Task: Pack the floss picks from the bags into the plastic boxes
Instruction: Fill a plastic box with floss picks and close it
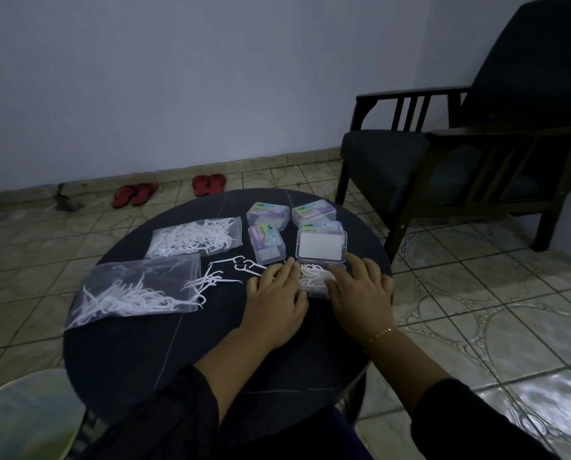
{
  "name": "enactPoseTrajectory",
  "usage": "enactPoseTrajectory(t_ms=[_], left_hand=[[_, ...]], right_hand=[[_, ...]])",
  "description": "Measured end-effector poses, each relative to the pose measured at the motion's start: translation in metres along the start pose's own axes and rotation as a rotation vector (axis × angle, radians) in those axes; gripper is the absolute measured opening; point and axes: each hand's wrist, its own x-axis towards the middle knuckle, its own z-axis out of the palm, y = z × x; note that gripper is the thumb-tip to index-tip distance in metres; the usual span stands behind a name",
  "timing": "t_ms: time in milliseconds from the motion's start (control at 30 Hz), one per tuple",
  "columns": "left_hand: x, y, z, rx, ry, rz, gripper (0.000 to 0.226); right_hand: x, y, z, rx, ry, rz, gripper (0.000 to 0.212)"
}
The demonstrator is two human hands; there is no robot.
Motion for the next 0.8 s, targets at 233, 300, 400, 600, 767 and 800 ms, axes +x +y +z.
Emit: enactPoseTrajectory(t_ms=[233, 300, 400, 600, 767, 800], left_hand=[[-0.011, -0.037, -0.015, 0.089, 0.056, -0.101, 0.055], [-0.012, -0.053, -0.022, 0.126, 0.066, -0.157, 0.054], [-0.008, -0.074, -0.026, 0.222, 0.021, -0.211, 0.041], [0.003, -0.090, -0.023, 0.307, -0.088, -0.296, 0.041], [0.006, -0.090, -0.021, 0.283, -0.064, -0.285, 0.029], [0.005, -0.091, -0.020, 0.269, -0.036, -0.269, 0.024]], right_hand=[[0.010, -0.038, -0.009, 0.009, -0.079, -0.187, 0.042], [0.016, -0.051, -0.008, -0.028, -0.127, -0.268, 0.043], [0.027, -0.069, -0.004, -0.129, -0.216, -0.369, 0.042], [0.040, -0.096, 0.007, -0.419, -0.394, -0.405, 0.046], [0.042, -0.099, 0.010, -0.446, -0.445, -0.380, 0.040], [0.041, -0.098, 0.009, -0.425, -0.428, -0.393, 0.038]])
